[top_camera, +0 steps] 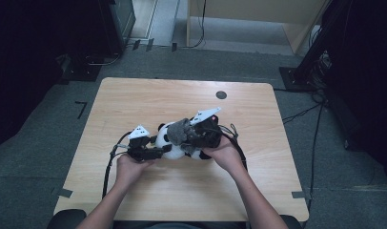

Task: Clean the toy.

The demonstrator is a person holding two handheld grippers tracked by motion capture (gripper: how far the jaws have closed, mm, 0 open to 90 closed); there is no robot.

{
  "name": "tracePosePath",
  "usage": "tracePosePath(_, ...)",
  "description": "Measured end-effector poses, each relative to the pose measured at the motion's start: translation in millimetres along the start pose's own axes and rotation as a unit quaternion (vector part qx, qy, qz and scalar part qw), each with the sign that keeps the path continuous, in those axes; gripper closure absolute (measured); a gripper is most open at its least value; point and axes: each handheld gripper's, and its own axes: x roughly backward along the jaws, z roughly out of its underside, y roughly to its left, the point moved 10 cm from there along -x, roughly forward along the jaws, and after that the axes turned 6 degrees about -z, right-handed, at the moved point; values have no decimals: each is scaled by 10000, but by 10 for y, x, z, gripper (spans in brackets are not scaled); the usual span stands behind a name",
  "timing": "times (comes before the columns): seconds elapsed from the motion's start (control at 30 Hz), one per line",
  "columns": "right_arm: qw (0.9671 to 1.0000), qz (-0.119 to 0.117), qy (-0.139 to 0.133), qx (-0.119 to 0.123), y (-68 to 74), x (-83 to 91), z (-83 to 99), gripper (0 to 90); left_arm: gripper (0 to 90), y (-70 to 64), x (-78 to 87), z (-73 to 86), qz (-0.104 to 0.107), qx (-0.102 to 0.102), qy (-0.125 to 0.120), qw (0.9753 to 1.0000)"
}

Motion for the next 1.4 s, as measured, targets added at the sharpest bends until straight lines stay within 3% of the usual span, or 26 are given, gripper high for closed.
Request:
tracePosePath(0.13, 9994, 260, -163, -148, -160, 163, -12, 738, 311, 3, 0, -2, 17, 10, -3, 10000)
tracePosePath(0.2, 9989, 226, -276, -318, -234, 221, 8, 738, 311, 3, -2, -5, 25, 33, -21, 10000)
tracePosePath(0.6, 9965, 472, -490, -487, -428, 407, 26, 737, 309, -1, 3, -9, 64, 95, -23, 9999)
tracePosePath(0.77, 9929, 645, -755, -657, -512, 593, -5, 738, 308, -2, 2, -4, 59, 56, -34, 10000)
tracePosePath(0.9, 9908, 510, -1089, -623, -395, 727, -149, 737, 306, -5, 3, 5, 45, -15, -35, 10000)
tracePosePath(1.03, 9927, 386, -1095, -311, -156, 697, -286, 737, 304, -7, 2, 8, 32, -54, -57, 10000)
tracePosePath(1.17, 9958, 101, -902, -116, 73, 489, -328, 737, 302, -9, 4, 12, 35, -66, -49, 10000)
tracePosePath(1.27, 9964, -366, -753, -148, 228, 284, -306, 737, 301, -7, 4, 12, 38, -64, -50, 10000)
tracePosePath(1.4, 9977, -548, -394, -113, 322, 42, -212, 736, 300, -11, 4, 12, 37, -56, -50, 10000)
